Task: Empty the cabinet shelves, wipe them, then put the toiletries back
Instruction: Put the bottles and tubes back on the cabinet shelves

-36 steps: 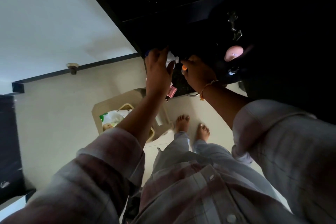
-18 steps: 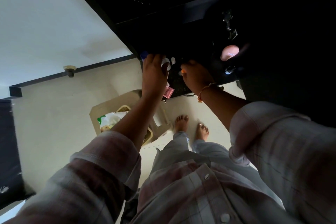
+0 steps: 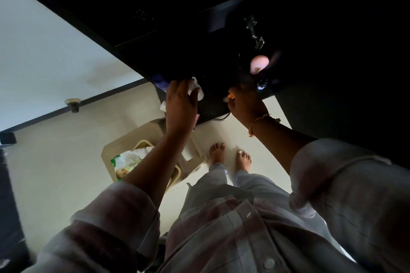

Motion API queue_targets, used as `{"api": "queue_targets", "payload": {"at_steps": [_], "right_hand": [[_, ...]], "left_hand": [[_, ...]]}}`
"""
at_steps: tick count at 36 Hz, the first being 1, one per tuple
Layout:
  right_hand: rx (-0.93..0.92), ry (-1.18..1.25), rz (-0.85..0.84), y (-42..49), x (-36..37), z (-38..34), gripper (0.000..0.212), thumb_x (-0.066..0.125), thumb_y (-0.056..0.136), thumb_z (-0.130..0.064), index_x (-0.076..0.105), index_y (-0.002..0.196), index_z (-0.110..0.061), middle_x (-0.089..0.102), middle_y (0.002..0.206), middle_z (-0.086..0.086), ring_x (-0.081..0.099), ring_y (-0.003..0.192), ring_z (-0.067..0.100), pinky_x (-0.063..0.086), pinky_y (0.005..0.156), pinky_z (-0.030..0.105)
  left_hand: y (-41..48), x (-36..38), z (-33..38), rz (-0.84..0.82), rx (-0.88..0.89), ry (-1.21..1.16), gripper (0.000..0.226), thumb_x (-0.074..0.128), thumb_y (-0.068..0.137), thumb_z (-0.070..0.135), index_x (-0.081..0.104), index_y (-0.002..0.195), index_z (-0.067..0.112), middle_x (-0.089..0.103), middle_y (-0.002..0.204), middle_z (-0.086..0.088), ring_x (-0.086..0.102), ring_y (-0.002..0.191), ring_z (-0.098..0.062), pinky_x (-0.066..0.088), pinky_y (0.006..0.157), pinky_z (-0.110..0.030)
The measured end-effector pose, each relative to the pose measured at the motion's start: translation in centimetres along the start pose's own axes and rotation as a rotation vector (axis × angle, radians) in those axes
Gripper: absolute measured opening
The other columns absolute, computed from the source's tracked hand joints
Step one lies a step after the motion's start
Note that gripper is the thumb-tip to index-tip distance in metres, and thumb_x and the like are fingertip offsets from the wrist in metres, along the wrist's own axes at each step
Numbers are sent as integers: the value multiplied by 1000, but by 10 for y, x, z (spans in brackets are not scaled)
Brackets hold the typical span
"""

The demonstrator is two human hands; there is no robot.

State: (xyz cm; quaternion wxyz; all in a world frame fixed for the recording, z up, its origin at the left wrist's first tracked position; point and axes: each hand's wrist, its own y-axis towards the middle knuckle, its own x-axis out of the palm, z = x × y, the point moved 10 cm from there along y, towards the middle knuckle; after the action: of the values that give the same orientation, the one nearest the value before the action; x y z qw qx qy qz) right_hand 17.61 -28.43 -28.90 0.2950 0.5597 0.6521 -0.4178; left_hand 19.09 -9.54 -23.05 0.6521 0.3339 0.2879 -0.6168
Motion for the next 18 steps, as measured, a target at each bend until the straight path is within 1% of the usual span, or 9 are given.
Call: {"api": "queue_targets", "payload": {"at_steps": [2, 4, 7, 9, 11, 12, 16, 18], "right_hand": [[37, 0, 14, -1, -2, 9, 23, 61, 86, -15, 65, 106, -6, 56, 121, 20, 58, 103, 42, 52, 82, 42], [88, -1, 24, -3, -3, 19, 23, 61, 85, -17, 64, 106, -8, 56, 124, 19, 60, 99, 42, 52, 79, 42], [119, 19, 75, -8, -9, 28, 25, 62, 84, -16, 63, 108, -8, 58, 123, 19, 62, 90, 44, 53, 73, 45], [154, 36, 116, -11, -17, 36, 19, 62, 85, -14, 63, 103, -7, 62, 114, 18, 62, 87, 43, 51, 69, 42], [199, 53, 149, -12, -22, 45, 11, 59, 87, -16, 63, 95, -10, 66, 101, 13, 63, 88, 39, 50, 68, 39], [223, 69, 162, -12, -23, 50, 9, 58, 87, -17, 64, 92, -12, 68, 98, 11, 64, 88, 37, 50, 67, 37], [315, 94, 201, -14, -25, 69, 10, 57, 90, -15, 66, 90, -11, 71, 98, 9, 64, 87, 37, 39, 62, 29], [354, 110, 188, -12, -23, 78, 11, 54, 91, -15, 64, 92, -13, 72, 100, 6, 66, 89, 35, 43, 65, 29]], "left_hand": [[1, 3, 8, -23, 40, -5, 25, 62, 92, 23, 64, 114, 11, 60, 115, -12, 60, 103, -27, 53, 84, -39], [2, 7, 17, -44, 71, -13, 26, 61, 94, 25, 64, 117, 13, 59, 118, -11, 61, 103, -25, 55, 82, -36], [7, 12, 33, -63, 100, -37, 26, 61, 93, 24, 64, 117, 13, 58, 119, -10, 60, 107, -23, 53, 88, -33], [12, 22, 47, -103, 127, -67, 26, 61, 94, 23, 64, 118, 13, 58, 120, -10, 59, 108, -22, 52, 91, -31], [19, 32, 62, -145, 167, -72, 28, 60, 93, 22, 64, 118, 11, 59, 120, -10, 60, 108, -22, 53, 92, -33], [23, 39, 68, -170, 181, -75, 28, 61, 93, 20, 65, 118, 10, 60, 120, -12, 61, 108, -24, 52, 93, -34], [40, 65, 93, -265, 223, -81, 30, 64, 89, 12, 66, 119, 6, 61, 119, -16, 61, 109, -28, 49, 95, -34], [47, 80, 102, -323, 241, -70, 31, 62, 89, 12, 65, 119, 6, 62, 120, -16, 60, 110, -29, 46, 96, -31]]}}
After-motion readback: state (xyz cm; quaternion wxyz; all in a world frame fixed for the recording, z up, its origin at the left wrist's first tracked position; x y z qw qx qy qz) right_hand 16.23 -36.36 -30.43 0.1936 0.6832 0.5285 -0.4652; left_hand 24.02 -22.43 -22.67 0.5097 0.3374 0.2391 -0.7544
